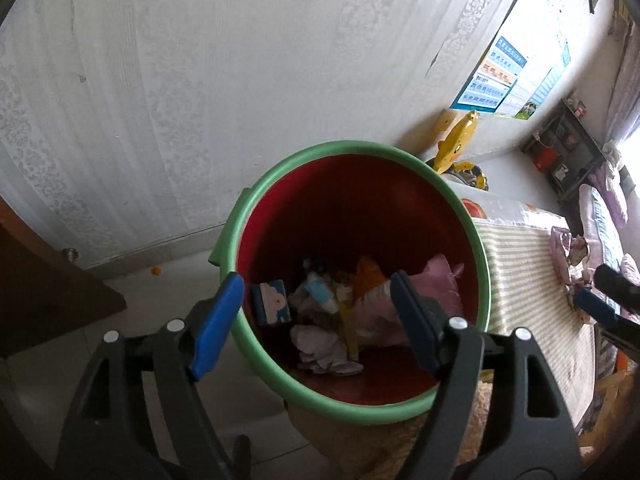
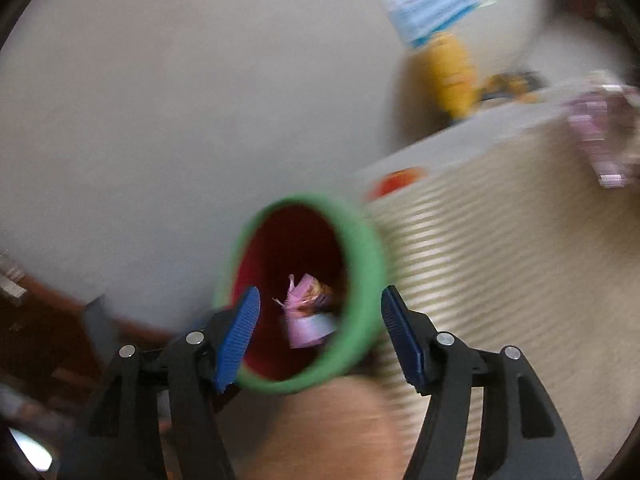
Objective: Collect trash
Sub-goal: 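Grasp the crumpled brown paper with the right tool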
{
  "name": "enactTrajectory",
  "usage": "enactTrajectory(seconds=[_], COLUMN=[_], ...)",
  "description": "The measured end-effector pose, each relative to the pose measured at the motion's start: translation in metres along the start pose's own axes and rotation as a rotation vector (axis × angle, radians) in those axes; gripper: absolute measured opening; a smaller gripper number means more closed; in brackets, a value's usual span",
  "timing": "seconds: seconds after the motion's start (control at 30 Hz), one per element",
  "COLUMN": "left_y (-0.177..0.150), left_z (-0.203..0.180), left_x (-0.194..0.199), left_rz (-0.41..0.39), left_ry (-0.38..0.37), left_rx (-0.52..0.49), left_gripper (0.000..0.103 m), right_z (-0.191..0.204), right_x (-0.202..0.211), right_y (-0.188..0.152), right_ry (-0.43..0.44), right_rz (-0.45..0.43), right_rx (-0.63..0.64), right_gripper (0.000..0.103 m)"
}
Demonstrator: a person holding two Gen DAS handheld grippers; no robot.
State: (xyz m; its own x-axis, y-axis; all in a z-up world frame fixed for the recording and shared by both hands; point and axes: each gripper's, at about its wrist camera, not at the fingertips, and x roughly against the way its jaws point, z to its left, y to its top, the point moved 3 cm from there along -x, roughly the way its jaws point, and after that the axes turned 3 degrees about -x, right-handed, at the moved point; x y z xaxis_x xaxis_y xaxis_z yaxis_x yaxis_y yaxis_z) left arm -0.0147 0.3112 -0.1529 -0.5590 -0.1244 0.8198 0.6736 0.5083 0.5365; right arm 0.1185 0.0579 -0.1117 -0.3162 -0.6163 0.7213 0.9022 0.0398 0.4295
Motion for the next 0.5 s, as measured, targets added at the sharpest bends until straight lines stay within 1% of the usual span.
enactTrajectory(seconds=[0.03, 0.07, 0.17, 0.2, 0.23, 0.3, 0.37, 0.4, 0.43, 0.5], left_y=[0.000, 0.000, 0.001, 0.001, 0.001, -0.001, -0.003, -0.004, -0.004, -0.005], left_z=[-0.002, -0.004, -0.008, -0.010, -0.014, -0.020, -0.025, -0.026, -0.029, -0.033], left_x=[0.000, 0.000, -0.001, -0.003, -0.004, -0.005, -0.005, -0.005, -0.004, -0.003], left_rz=[-0.001, -0.002, -0.003, -0.001, 0.002, 0.006, 0.011, 0.011, 0.010, 0.011], left_ry=[-0.001, -0.002, -0.001, -0.004, -0.006, -0.009, -0.006, -0.005, -0.002, 0.001], left_rx=[-0.003, -0.008, -0.013, -0.013, -0.013, -0.024, -0.043, -0.049, -0.055, -0.065], left_gripper=[0.073, 0.073, 0.073, 0.073, 0.073, 0.073, 0.073, 0.073, 0.073, 0.073], right_z=[-0.018, -0.041, -0.114, -0.141, -0.160, -0.196, -0.220, -0.229, -0.235, -0.236], right_x=[0.008, 0.019, 0.055, 0.067, 0.073, 0.080, 0.080, 0.079, 0.075, 0.062], right_y=[0.005, 0.013, 0.038, 0.047, 0.052, 0.064, 0.073, 0.077, 0.081, 0.088], right_ry=[-0.057, -0.122, -0.325, -0.395, -0.433, -0.492, -0.536, -0.558, -0.561, -0.562], right_rz=[-0.028, -0.061, -0.177, -0.201, -0.208, -0.199, -0.184, -0.177, -0.176, -0.155], right_rx=[-0.019, -0.049, -0.155, -0.191, -0.215, -0.260, -0.275, -0.270, -0.257, -0.190], right_gripper=[0.062, 0.066, 0.067, 0.067, 0.067, 0.067, 0.067, 0.067, 0.067, 0.067])
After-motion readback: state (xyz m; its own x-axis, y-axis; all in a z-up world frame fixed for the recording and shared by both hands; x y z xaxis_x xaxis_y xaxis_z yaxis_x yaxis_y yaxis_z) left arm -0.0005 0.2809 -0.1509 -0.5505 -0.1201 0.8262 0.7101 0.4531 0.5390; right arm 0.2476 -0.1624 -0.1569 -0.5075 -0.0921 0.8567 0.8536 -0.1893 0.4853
